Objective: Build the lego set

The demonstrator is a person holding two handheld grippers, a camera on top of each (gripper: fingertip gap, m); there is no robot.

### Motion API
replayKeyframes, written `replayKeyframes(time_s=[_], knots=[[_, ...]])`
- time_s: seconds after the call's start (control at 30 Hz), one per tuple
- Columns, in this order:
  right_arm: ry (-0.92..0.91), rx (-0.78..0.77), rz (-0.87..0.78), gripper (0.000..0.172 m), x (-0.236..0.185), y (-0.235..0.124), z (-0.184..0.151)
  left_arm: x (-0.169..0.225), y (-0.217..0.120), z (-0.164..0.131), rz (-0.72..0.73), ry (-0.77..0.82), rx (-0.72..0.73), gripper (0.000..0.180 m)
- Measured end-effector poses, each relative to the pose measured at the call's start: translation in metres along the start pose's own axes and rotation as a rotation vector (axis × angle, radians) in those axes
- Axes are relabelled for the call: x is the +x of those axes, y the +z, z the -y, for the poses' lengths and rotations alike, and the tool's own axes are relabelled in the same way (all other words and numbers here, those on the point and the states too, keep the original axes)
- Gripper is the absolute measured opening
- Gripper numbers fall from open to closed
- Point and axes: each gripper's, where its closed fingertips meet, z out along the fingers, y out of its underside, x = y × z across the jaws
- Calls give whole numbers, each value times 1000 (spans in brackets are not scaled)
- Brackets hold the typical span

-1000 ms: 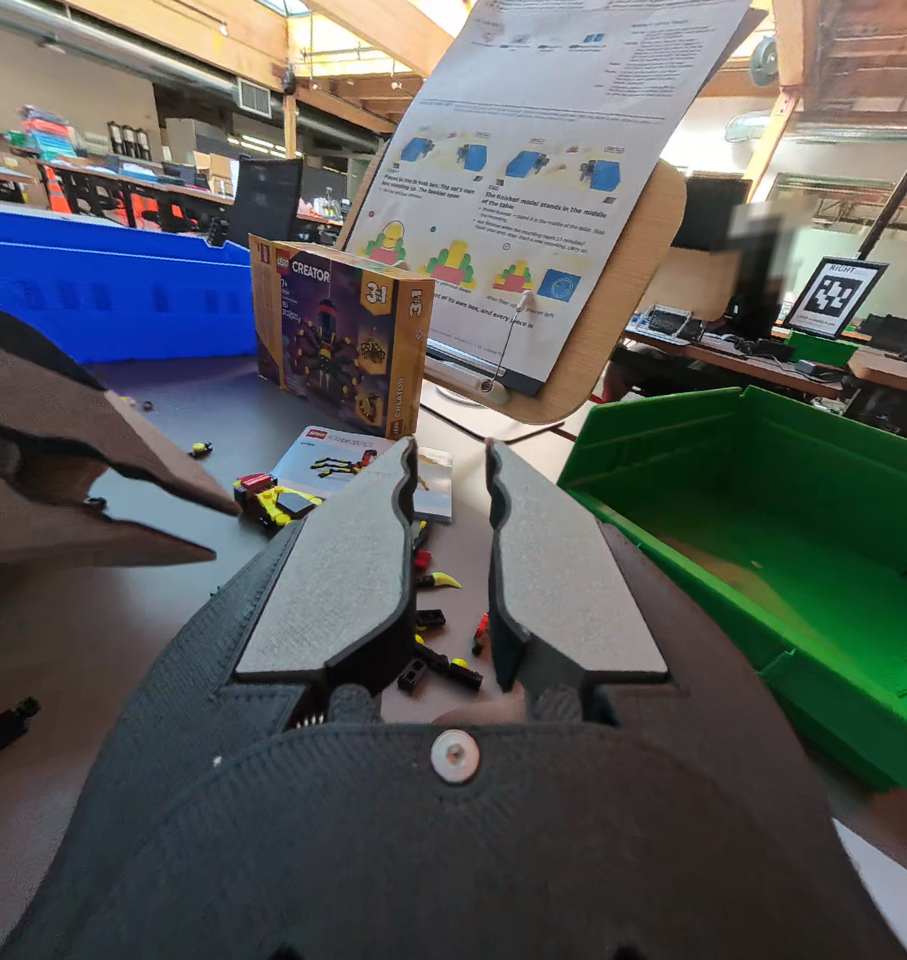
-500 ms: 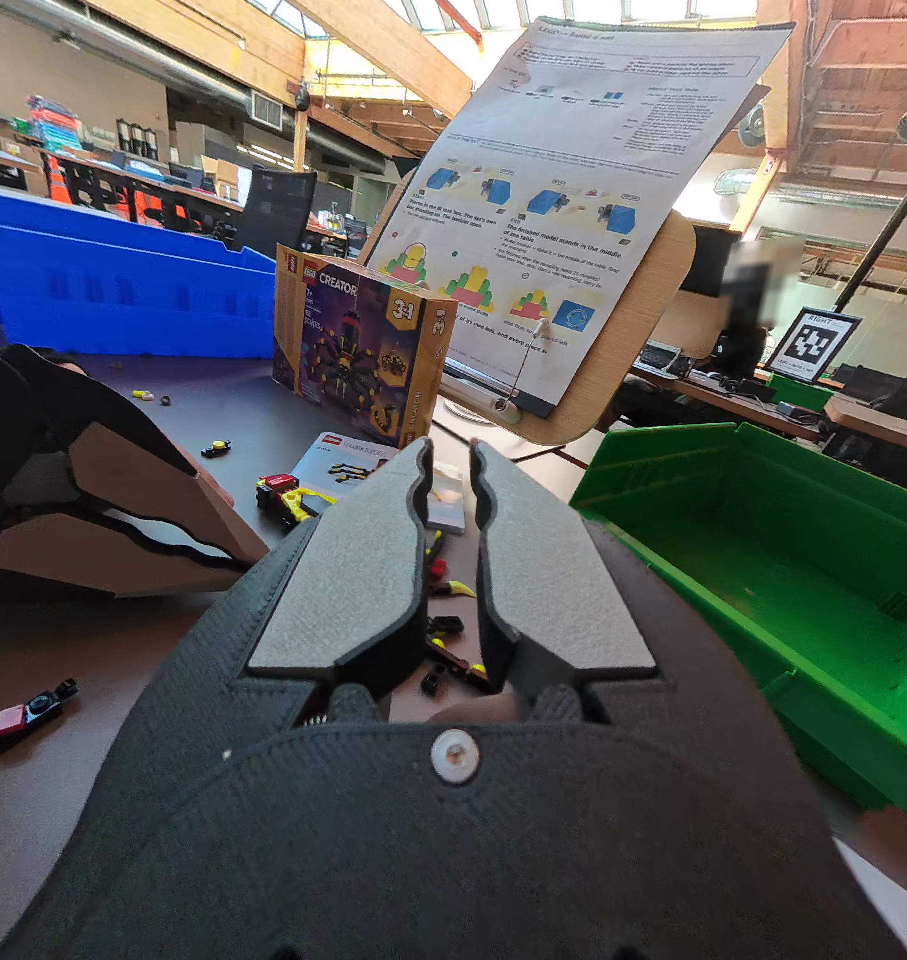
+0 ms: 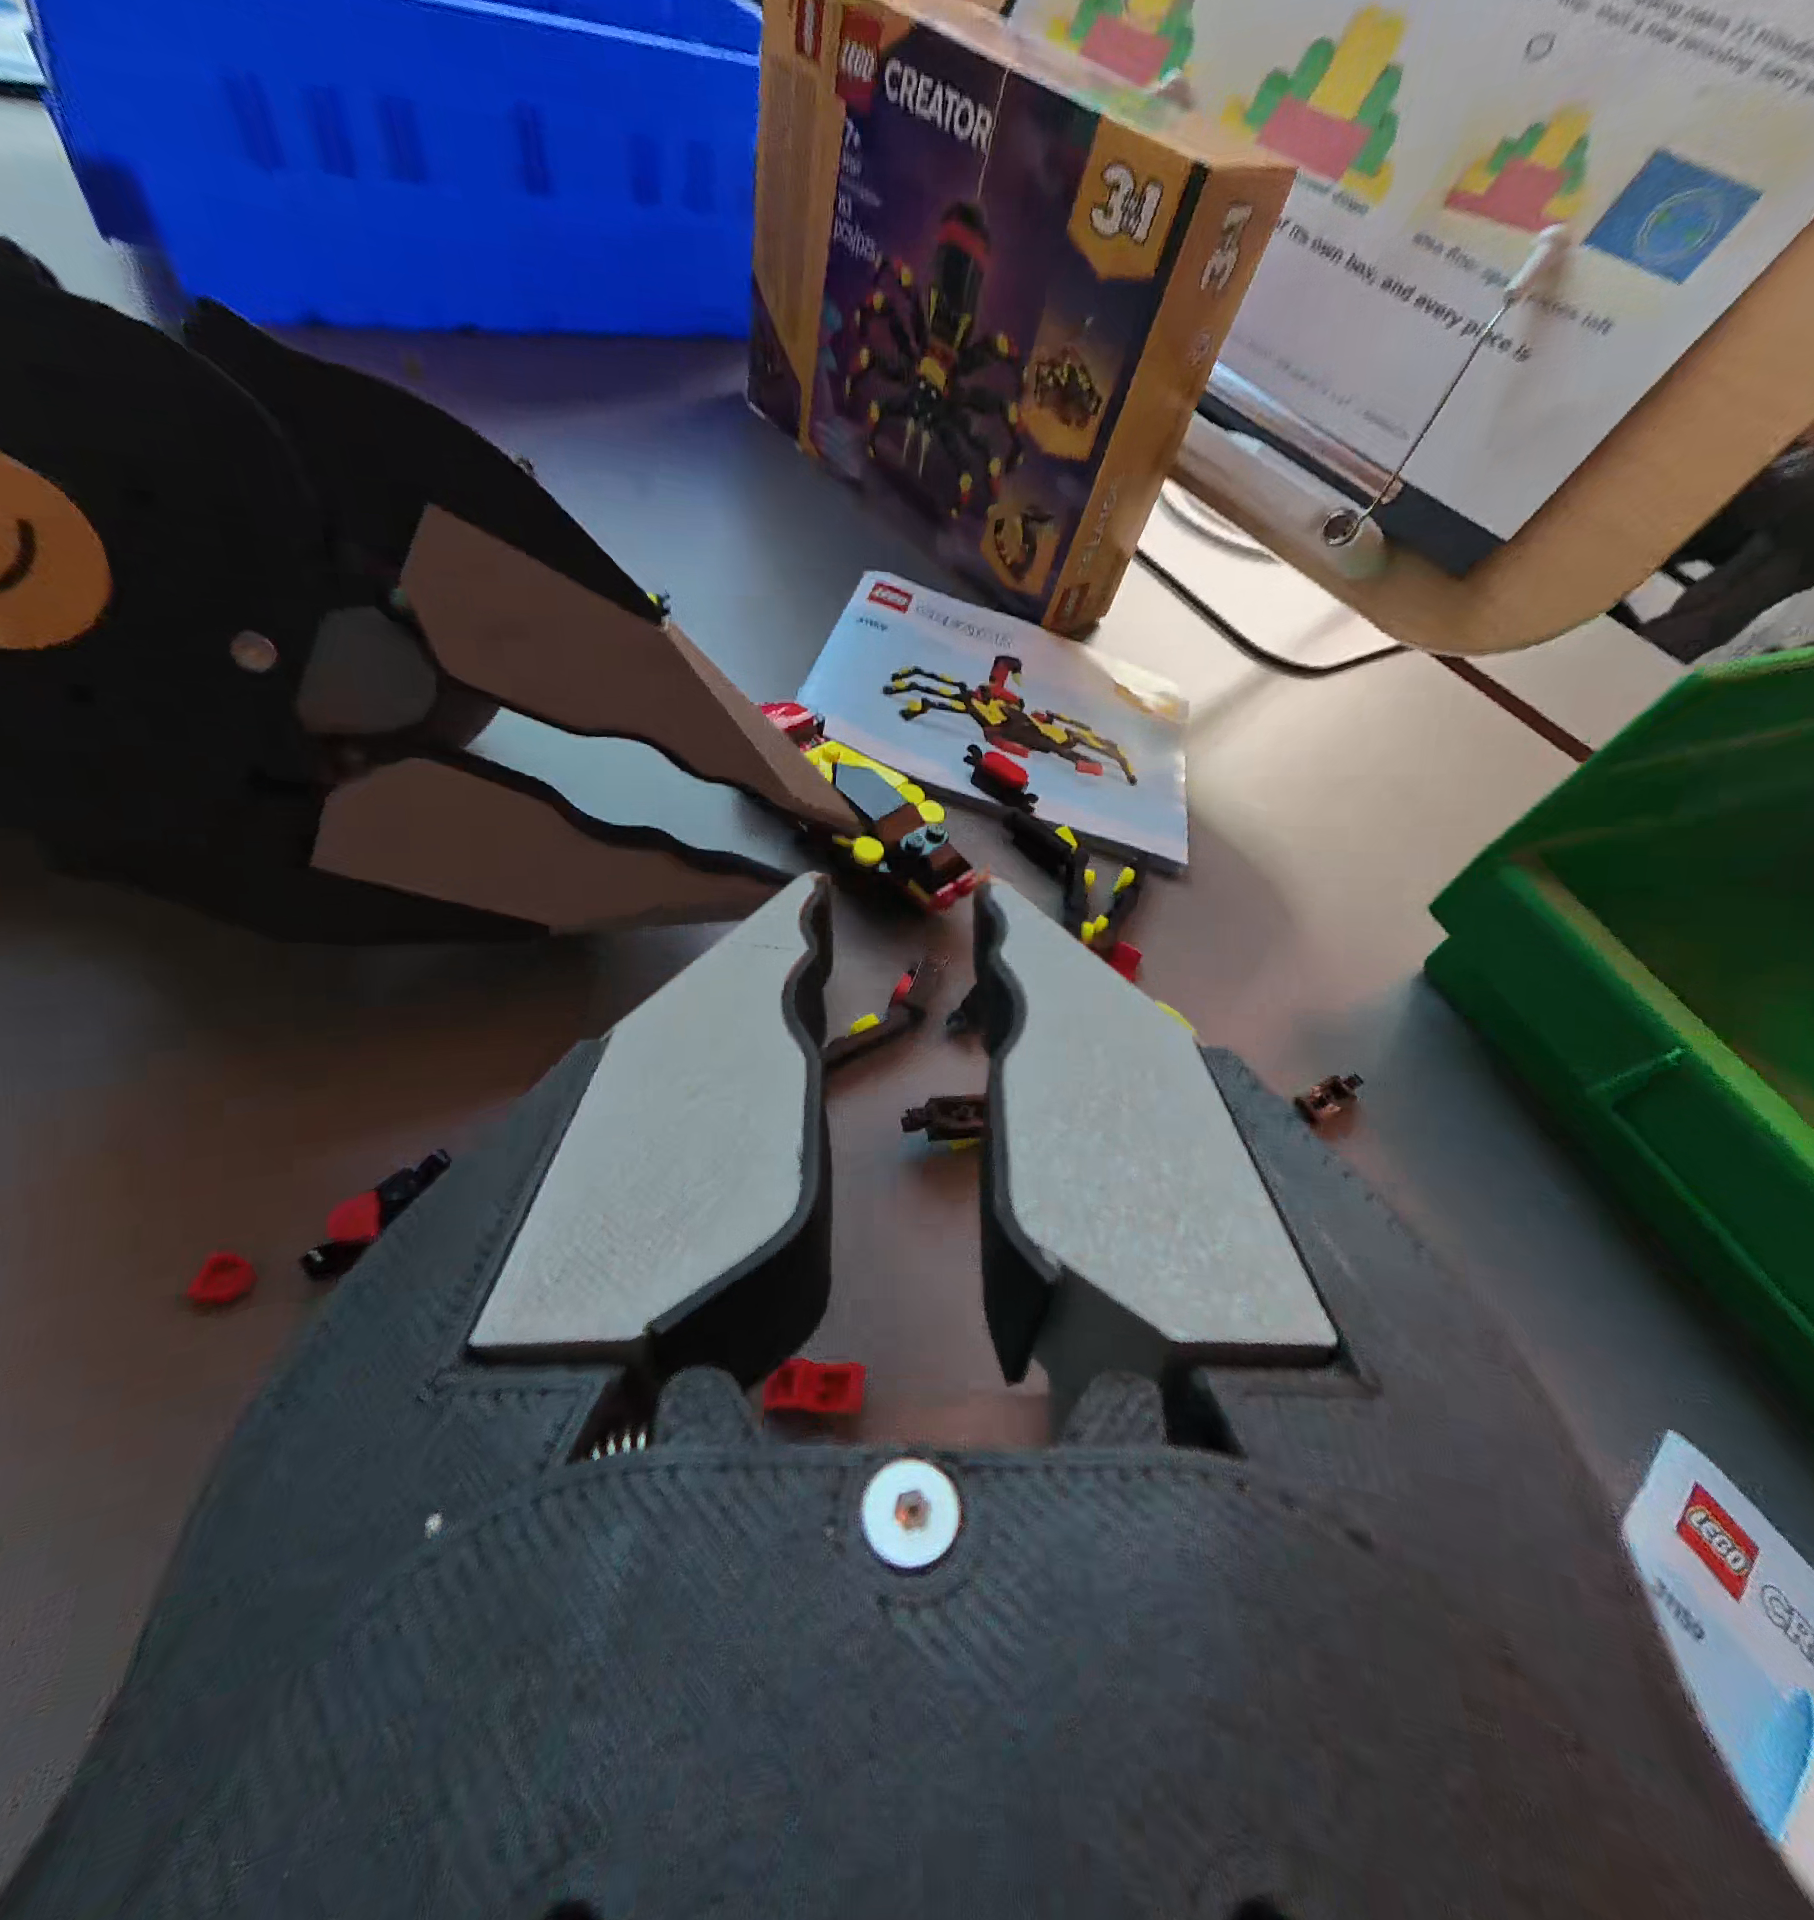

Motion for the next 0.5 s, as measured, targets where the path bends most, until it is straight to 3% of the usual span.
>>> replayKeyframes(time_s=[0.03,0.17,0.5], knots=[[8,-26,-2,24,1,1,-4,-1,0,0,3,-5,-2,12],[20,-151,1,27,0,5,-23,-4,-1,1,21,-15,8,11],[-160,-345,-81,28,-6,15,-49,-11,-1,1,49,-35,19,10]])
